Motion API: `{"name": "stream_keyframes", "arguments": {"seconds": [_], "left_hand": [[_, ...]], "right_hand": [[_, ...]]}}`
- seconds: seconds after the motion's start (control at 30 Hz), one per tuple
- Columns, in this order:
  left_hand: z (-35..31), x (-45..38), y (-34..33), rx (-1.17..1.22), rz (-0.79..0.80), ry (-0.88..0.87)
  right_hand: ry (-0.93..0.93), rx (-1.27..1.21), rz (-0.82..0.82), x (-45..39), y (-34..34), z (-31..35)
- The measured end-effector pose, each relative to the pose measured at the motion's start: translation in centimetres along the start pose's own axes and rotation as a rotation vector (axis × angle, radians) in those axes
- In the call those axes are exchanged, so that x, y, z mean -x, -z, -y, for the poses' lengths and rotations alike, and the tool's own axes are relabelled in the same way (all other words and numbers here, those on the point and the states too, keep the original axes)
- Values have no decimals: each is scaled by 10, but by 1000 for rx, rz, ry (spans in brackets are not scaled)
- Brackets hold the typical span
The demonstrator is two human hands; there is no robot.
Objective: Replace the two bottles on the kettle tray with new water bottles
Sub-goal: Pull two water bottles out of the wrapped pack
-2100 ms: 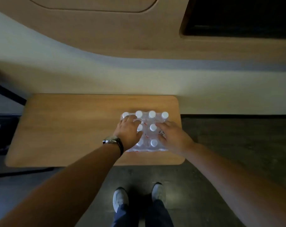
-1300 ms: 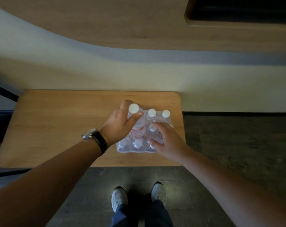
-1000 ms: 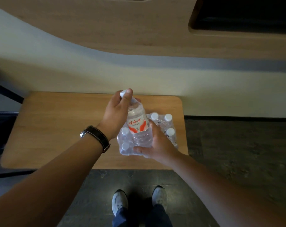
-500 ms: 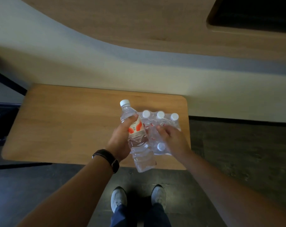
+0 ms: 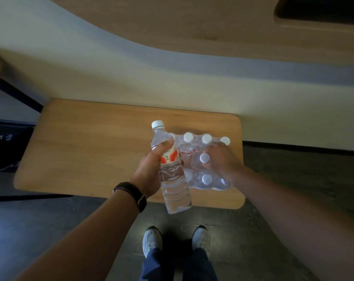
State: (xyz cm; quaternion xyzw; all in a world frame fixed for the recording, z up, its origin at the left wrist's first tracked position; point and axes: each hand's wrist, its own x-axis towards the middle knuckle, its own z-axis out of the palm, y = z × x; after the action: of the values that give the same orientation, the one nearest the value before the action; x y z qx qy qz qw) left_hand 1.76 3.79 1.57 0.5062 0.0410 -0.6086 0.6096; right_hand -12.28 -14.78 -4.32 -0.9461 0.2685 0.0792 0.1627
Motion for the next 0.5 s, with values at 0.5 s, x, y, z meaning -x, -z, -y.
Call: {"name": "stream_keyframes", "arguments": {"seconds": [0.5], "left_hand": [[-19, 43, -19, 73, -51, -96]], "right_hand": [[-6, -1646, -130, 65, 167, 24]]}}
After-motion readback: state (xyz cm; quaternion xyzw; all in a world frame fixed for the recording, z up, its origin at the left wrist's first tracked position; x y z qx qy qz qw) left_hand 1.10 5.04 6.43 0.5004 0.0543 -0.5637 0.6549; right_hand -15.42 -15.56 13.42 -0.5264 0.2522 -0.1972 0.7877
